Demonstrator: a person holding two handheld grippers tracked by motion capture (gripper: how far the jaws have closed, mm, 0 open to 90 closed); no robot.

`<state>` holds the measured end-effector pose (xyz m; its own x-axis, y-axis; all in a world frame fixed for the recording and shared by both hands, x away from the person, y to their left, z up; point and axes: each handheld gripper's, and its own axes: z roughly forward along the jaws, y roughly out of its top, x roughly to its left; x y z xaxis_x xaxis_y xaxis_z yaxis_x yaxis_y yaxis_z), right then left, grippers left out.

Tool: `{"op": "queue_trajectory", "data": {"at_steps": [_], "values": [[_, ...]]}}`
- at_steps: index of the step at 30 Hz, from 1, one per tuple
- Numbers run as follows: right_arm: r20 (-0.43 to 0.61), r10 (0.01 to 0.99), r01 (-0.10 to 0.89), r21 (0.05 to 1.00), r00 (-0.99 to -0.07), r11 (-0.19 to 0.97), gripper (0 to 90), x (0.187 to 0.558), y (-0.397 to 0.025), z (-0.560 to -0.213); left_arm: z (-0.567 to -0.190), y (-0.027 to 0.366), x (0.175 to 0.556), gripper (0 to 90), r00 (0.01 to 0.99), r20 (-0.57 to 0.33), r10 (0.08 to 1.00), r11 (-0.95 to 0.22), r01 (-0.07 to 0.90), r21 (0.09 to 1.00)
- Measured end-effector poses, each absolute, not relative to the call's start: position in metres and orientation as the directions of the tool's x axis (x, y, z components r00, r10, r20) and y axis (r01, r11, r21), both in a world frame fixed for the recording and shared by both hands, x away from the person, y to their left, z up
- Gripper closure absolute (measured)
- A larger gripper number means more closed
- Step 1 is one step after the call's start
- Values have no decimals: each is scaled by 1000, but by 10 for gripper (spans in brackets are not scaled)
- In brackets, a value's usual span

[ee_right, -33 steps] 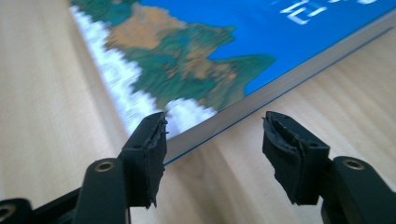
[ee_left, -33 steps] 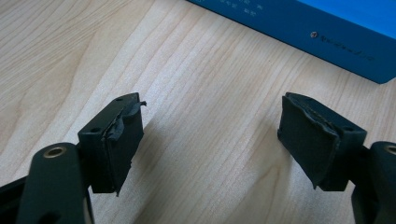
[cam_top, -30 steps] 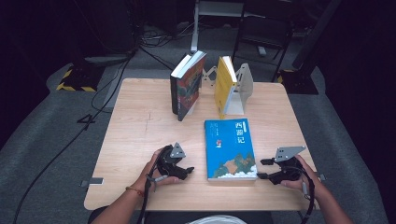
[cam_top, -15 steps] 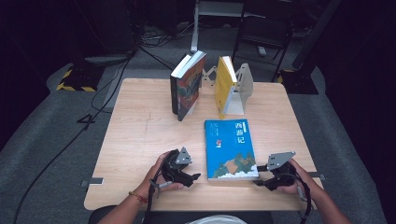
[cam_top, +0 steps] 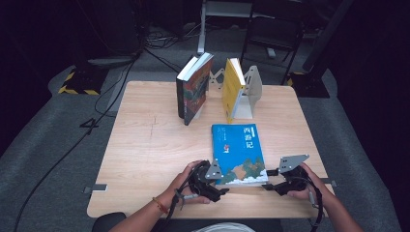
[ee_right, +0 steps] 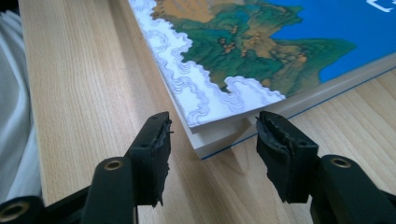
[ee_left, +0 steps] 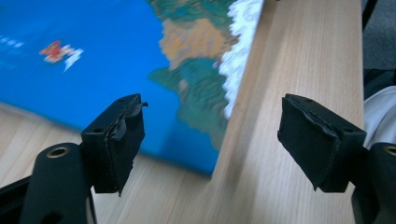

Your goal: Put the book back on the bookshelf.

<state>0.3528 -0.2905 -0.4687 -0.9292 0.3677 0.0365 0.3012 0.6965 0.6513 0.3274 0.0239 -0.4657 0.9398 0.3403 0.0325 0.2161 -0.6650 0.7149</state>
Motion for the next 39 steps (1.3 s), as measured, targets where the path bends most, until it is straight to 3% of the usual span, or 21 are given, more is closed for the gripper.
{"op": "queue_trajectory", "data": {"at_steps": [8,15,24,29,36,39], "values": [[8,374,268,713,-927,648,489,352,-284,-461,-471,-16,328,226,948,29,318,-689,210,694],[-36,377,227,745,-925,628,658,354,-280,-452,-471,-38,336,247,935,-12,355,-659,259,706],[-47,387,209,779,-921,592,746,359,-275,-448,-472,-56,339,291,891,59,450,-650,282,706],[-43,388,212,780,-921,588,746,360,-273,-447,-471,-53,343,438,873,58,484,-627,300,719],[-37,405,226,781,-914,583,709,362,-274,-449,-465,-48,337,680,888,116,444,-632,219,743],[-23,398,230,786,-917,574,660,363,-275,-449,-463,-42,339,717,894,92,437,-616,223,755]]}}
